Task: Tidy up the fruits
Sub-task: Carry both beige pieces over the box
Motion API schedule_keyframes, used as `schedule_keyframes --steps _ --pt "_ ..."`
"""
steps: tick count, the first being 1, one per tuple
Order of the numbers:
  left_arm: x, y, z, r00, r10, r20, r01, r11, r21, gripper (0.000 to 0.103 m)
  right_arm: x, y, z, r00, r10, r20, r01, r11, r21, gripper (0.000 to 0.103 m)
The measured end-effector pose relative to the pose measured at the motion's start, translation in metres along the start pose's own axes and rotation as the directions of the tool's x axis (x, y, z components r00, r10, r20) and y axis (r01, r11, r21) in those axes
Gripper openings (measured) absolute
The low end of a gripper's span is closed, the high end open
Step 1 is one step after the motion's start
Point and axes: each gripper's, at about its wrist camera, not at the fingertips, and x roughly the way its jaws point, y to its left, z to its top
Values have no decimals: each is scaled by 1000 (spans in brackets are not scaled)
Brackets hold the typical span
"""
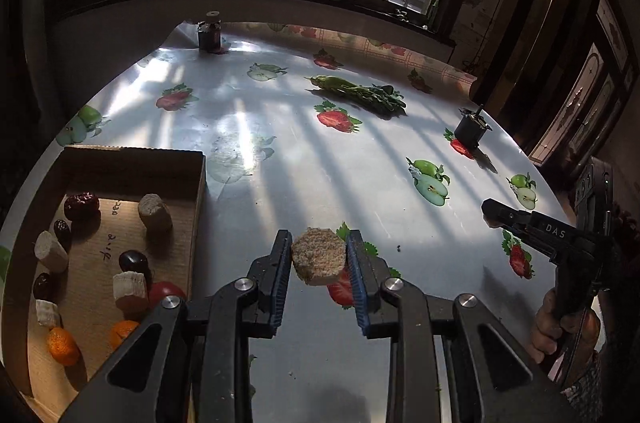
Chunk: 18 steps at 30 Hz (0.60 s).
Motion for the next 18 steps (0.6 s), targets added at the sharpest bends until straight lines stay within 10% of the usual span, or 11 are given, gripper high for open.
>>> schedule_keyframes --steps 9,18 --pt "-63 165 -53 965 258 -38 -260 936 -237 27 12 117 -47 988 110 -105 -127 977 -173 23" --pt "-49 188 -81 948 306 -89 -319 922 -221 27 48 276 -154 944 127 -305 -268 833 -484 23"
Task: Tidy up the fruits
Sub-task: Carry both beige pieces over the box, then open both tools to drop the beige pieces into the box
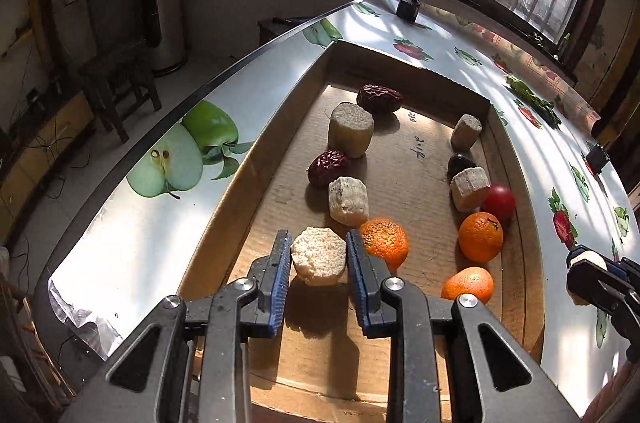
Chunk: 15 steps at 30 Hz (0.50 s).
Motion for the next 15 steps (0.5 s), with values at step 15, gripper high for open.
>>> schedule_keyframes --steps 15 --pt "-11 11 -2 998 -59 23 60 996 -61 44 63 62 -25 990 -101 -97 84 981 -173 24"
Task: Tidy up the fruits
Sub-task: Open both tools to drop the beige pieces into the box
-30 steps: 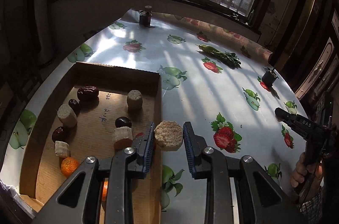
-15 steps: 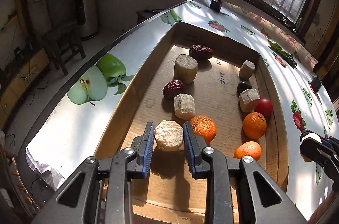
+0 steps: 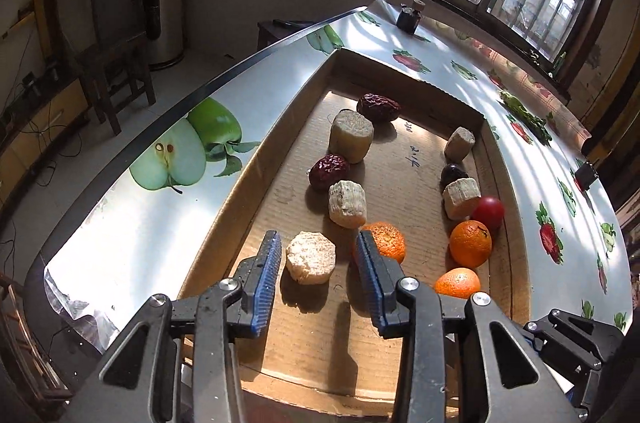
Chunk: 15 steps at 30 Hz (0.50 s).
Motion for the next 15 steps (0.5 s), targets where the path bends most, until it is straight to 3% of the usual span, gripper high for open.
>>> schedule_keyframes --steps 2,5,11,13,15 --pt "-9 -2 1 1000 4 25 -5 1000 5 51 -2 2 0 1000 -4 10 4 1000 -8 31" --pt "-24 -7 3 998 -1 64 1 1000 9 56 -13 1 1 999 -1 53 1 1000 4 55" --pt "-49 -32 -2 993 -12 120 6 999 54 66 -53 -16 -8 987 -27 161 8 993 118 60" --pt "-58 -46 -6 986 41 165 -55 995 78 73 -69 -27 -17 976 -84 202 47 982 184 63" --pt "-67 -60 -9 967 119 226 -144 985 95 87 -84 -38 -27 960 -148 236 91 967 239 65"
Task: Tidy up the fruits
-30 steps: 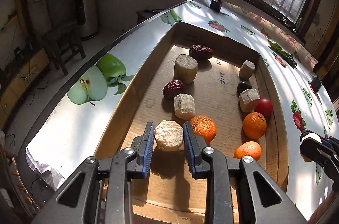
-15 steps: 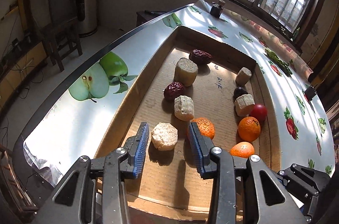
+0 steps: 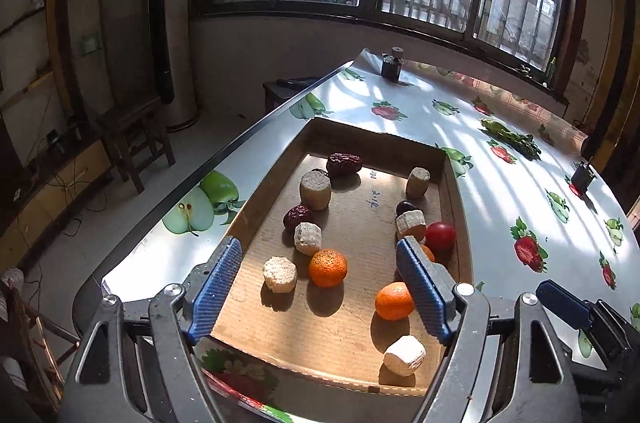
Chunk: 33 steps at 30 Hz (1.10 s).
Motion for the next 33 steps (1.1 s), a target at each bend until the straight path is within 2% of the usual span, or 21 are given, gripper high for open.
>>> schedule_keyframes --steps 3,7,18,23,25,28,31,33 --pt "-15 -19 0 994 81 79 -85 995 50 93 -19 -20 -3 996 -69 52 66 996 53 70" --pt "-24 -34 0 987 111 114 -121 990 79 97 -34 -41 -6 993 -96 70 88 990 108 73" --pt "-32 -60 -8 991 88 103 -100 987 123 97 -48 -57 -16 988 -121 92 106 983 148 78" --pt "-40 -62 -11 987 78 143 -94 989 111 97 -51 -60 -18 987 -130 98 114 982 153 78" --pt "-50 -60 -11 974 96 205 -115 990 82 97 -52 -59 -19 986 -133 105 117 981 152 78" --pt "-69 -54 -16 945 134 298 -149 988 28 100 -53 -57 -20 983 -141 117 124 982 141 78" --pt "-81 -47 -25 920 111 376 -116 993 -9 103 -53 -51 -19 983 -139 121 124 985 123 79" --pt "-82 -48 -25 925 87 370 -99 995 14 103 -52 -48 -20 983 -139 121 126 986 111 79"
